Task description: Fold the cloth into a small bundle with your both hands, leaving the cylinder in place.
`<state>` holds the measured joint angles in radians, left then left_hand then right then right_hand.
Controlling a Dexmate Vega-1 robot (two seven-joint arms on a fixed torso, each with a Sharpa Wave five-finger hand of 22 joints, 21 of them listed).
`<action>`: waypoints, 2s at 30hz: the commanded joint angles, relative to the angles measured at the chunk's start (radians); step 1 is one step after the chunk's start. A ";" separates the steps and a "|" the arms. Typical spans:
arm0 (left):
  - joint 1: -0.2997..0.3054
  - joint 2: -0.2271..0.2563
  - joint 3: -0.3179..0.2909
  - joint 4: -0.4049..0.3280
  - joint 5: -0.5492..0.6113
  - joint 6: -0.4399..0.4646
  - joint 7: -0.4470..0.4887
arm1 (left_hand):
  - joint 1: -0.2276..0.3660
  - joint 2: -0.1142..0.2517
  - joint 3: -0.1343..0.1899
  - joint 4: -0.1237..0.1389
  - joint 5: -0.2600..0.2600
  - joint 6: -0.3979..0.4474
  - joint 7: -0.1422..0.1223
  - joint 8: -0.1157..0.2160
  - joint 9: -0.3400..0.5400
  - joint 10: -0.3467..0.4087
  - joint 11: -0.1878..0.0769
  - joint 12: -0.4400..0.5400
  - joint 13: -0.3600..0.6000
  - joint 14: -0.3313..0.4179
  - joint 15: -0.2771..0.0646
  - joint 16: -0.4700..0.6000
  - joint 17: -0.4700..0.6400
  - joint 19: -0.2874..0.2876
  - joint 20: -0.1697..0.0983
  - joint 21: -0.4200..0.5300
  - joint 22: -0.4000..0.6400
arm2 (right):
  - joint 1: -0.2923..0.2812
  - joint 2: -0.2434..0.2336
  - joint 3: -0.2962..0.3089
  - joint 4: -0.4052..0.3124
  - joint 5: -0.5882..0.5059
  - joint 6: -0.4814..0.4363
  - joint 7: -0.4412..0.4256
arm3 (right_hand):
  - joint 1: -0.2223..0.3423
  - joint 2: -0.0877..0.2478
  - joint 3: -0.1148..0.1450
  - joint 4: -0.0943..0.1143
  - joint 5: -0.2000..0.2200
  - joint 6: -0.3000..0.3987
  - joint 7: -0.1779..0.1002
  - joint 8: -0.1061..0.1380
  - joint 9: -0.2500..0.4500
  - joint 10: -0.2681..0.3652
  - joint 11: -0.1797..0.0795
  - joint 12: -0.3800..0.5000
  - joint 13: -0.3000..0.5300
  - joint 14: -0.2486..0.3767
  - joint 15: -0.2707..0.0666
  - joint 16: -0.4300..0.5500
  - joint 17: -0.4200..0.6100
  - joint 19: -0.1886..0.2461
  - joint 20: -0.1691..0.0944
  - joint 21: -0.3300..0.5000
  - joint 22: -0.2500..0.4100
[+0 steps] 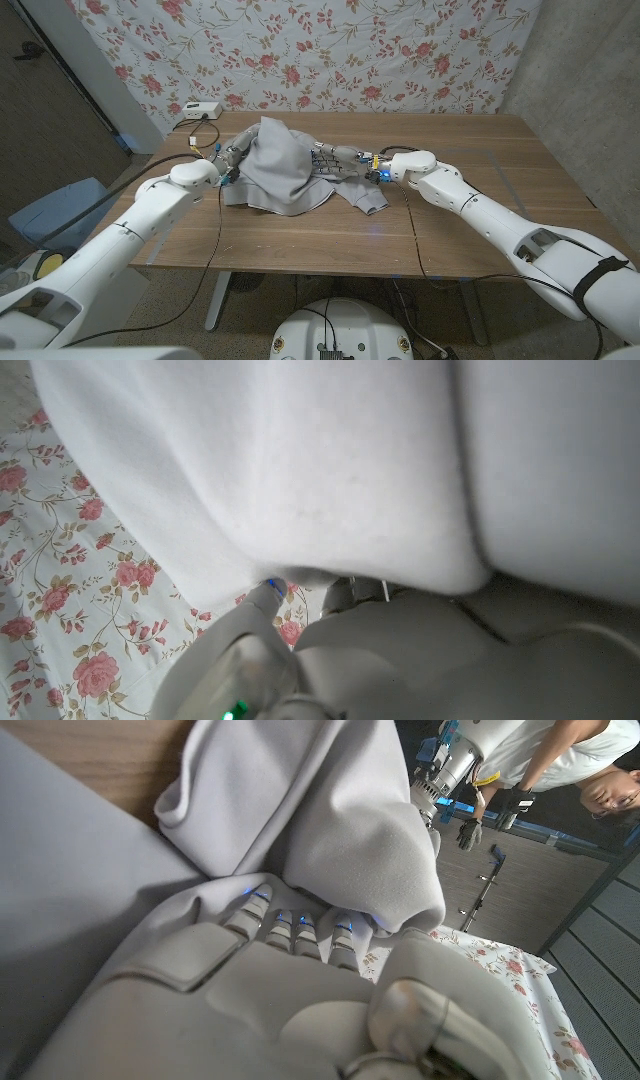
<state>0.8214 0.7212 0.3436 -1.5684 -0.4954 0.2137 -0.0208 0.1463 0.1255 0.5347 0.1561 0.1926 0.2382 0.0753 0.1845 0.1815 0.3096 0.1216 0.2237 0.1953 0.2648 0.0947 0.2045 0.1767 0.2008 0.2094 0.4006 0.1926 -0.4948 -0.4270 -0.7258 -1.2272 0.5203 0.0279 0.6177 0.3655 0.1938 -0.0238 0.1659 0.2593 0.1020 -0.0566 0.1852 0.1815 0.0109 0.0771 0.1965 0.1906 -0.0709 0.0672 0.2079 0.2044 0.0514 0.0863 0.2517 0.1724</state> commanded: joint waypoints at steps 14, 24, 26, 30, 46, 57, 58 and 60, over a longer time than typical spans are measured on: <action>-0.179 -0.294 0.163 0.467 -0.131 -0.384 -0.312 | -0.047 0.055 0.059 0.012 0.029 -0.095 -0.063 -0.008 0.001 -0.054 -0.074 -0.032 -0.002 -0.058 -0.033 -0.031 0.002 0.007 0.003 -0.025 -0.005 | -0.063 0.065 0.031 0.073 0.023 0.057 -0.111 | -0.009 0.011 0.066 0.000 0.015 -0.015 -0.004 -0.002 0.003 0.025 -0.003 0.008 0.003 0.058 -0.006 0.017 -0.002 0.084 -0.026 0.016 0.003; -0.136 -0.430 0.180 0.487 -0.082 -0.559 -0.157 | -0.034 0.059 0.119 -0.001 0.030 -0.153 -0.086 -0.005 -0.002 -0.170 -0.081 -0.044 -0.004 -0.173 -0.031 -0.038 -0.002 -0.064 -0.033 -0.070 -0.005 | -0.135 0.123 0.087 0.092 0.026 0.194 -0.272 | 0.000 0.015 0.118 -0.003 0.020 0.010 0.007 0.011 0.003 0.052 0.004 0.016 0.003 0.073 -0.008 0.019 -0.001 0.104 -0.043 0.012 0.004; -0.132 -0.450 0.192 0.491 -0.064 -0.578 -0.129 | -0.026 0.057 0.136 -0.007 0.028 -0.160 -0.087 -0.004 -0.002 -0.210 -0.090 -0.046 -0.005 -0.210 -0.036 -0.038 -0.003 -0.084 -0.049 -0.082 -0.004 | -0.144 0.129 0.093 0.091 0.005 0.229 -0.316 | 0.005 0.016 0.136 -0.004 0.021 0.028 0.011 0.016 0.003 0.060 0.004 0.017 0.004 0.074 -0.010 0.018 -0.001 0.107 -0.046 0.010 0.004; -0.125 -0.494 0.213 0.495 -0.048 -0.594 -0.091 | -0.013 0.056 0.165 -0.016 0.021 -0.205 -0.089 -0.011 -0.002 -0.306 -0.107 -0.050 -0.007 -0.295 -0.046 -0.039 -0.004 -0.134 -0.073 -0.109 -0.003 | -0.144 0.131 0.088 0.100 -0.045 0.296 -0.358 | 0.018 0.019 0.177 -0.008 0.022 0.057 0.009 0.023 0.003 0.083 0.002 0.023 0.004 0.083 -0.023 0.019 -0.001 0.115 -0.060 0.007 0.004; -0.057 -0.405 0.226 0.236 0.145 -0.486 0.209 | -0.005 0.055 0.177 -0.022 0.017 -0.235 -0.093 -0.012 -0.003 -0.311 -0.098 -0.038 -0.008 -0.302 -0.041 -0.032 -0.006 -0.135 -0.070 -0.113 -0.001 | -0.127 0.125 0.082 0.111 -0.039 0.340 -0.297 | 0.030 0.005 0.312 -0.004 -0.002 0.094 0.027 0.015 0.004 0.155 0.006 0.028 0.004 0.224 -0.031 0.056 0.003 0.246 -0.061 0.031 0.005; 0.003 -0.323 0.221 -0.038 0.388 -0.298 0.481 | 0.028 0.044 0.190 -0.062 -0.005 -0.177 -0.087 0.009 -0.002 -0.251 -0.086 -0.010 -0.007 -0.270 0.002 -0.020 -0.008 -0.129 -0.026 -0.115 0.003 | -0.064 0.112 0.077 0.094 0.012 0.316 -0.147 | 0.049 -0.026 0.386 -0.039 -0.042 0.088 0.043 0.003 0.004 0.167 0.009 0.013 0.005 0.313 -0.010 0.060 -0.006 0.419 0.014 0.077 0.008; 0.006 -0.318 0.222 -0.057 0.402 -0.281 0.491 | 0.031 0.042 0.190 -0.066 -0.007 -0.174 -0.088 0.009 -0.001 -0.240 -0.087 -0.006 -0.007 -0.267 0.004 -0.020 -0.008 -0.128 -0.022 -0.115 0.003 | -0.061 0.110 0.078 0.090 0.019 0.313 -0.135 | 0.053 -0.034 0.387 -0.046 -0.045 0.084 0.045 0.002 0.004 0.167 0.011 0.012 0.005 0.315 -0.009 0.058 -0.008 0.423 0.016 0.078 0.008; 0.012 -0.312 0.222 -0.088 0.426 -0.256 0.512 | 0.034 0.035 0.188 -0.074 -0.010 -0.171 -0.093 0.009 -0.001 -0.232 -0.093 -0.004 -0.007 -0.261 0.000 -0.019 -0.008 -0.125 -0.023 -0.114 0.003 | -0.063 0.109 0.086 0.079 0.053 0.291 -0.109 | 0.059 -0.041 0.388 -0.055 -0.047 0.078 0.047 0.000 0.004 0.167 0.011 0.011 0.005 0.316 -0.007 0.055 -0.010 0.423 0.018 0.076 0.008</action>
<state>0.7858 0.3524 0.5084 -1.4459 -0.2598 -0.2011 0.2718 0.1690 0.1375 0.7224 0.0919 0.1887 0.0470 -0.0035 0.1876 0.1740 0.0344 0.0505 0.1740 0.1828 -0.0017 0.0902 0.1787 0.1662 0.0607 0.1634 0.2852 0.1707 -0.5905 -0.3039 -0.6454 -1.1214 0.4965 0.3514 0.3855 0.4172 0.1660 0.3607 0.1248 0.2173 0.1118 -0.0926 0.1882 0.1760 0.0324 0.0732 0.1968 0.0354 0.0087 0.0577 0.2661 0.2001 0.3674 0.1960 0.3246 0.1795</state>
